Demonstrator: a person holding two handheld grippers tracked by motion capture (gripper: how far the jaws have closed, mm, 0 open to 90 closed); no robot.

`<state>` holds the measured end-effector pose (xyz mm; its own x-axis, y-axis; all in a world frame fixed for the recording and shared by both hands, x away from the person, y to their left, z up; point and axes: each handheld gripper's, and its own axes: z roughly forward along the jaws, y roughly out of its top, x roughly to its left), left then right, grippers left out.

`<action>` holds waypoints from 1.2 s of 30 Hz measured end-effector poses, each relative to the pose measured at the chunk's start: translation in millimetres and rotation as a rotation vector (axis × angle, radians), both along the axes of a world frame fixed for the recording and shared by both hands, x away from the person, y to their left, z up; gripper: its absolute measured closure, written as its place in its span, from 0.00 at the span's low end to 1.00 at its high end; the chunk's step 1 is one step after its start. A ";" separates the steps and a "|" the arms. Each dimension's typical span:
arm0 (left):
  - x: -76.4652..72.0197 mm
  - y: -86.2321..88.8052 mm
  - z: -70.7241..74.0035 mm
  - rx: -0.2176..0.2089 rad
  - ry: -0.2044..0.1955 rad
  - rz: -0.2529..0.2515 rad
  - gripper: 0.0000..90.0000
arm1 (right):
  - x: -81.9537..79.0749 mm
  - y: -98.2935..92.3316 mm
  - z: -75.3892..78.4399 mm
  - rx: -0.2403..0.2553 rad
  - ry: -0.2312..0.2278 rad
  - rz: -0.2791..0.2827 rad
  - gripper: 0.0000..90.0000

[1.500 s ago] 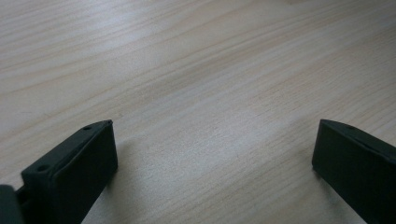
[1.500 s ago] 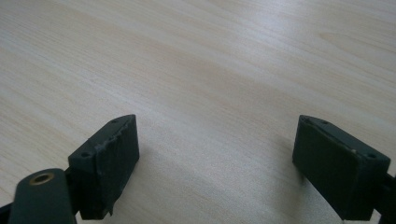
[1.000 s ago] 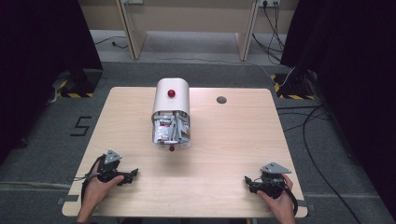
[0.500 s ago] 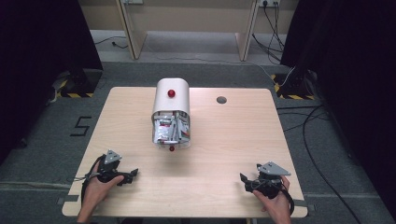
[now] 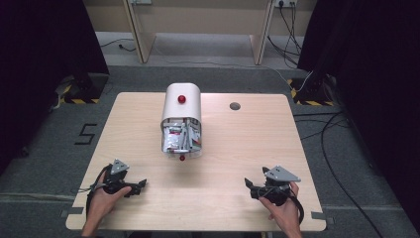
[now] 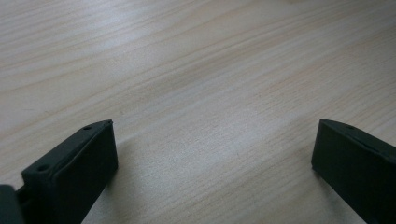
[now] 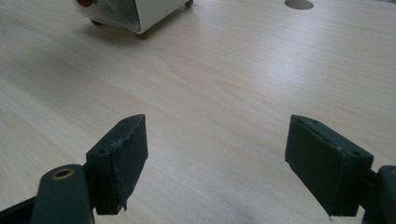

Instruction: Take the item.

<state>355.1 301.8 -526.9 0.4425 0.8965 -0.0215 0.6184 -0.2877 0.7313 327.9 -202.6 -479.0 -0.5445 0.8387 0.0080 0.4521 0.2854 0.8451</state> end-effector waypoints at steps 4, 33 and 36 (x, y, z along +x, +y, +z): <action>0.0 0.0 0.0 0.000 0.000 0.000 0.00 | 2.8 7.5 6.0 -0.002 -0.013 0.012 0.25; 0.0 0.0 0.0 0.000 0.000 0.000 0.00 | 15.8 57.4 43.4 0.034 -0.089 0.109 0.27; 0.0 0.0 0.0 0.000 0.000 0.000 0.00 | 16.1 63.3 48.7 0.040 -0.100 0.121 0.27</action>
<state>355.0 301.7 -527.0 0.4423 0.8966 -0.0215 0.6184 -0.2875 0.7314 344.0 -139.4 -430.3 -0.6410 0.7673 -0.0192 0.3294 0.2976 0.8961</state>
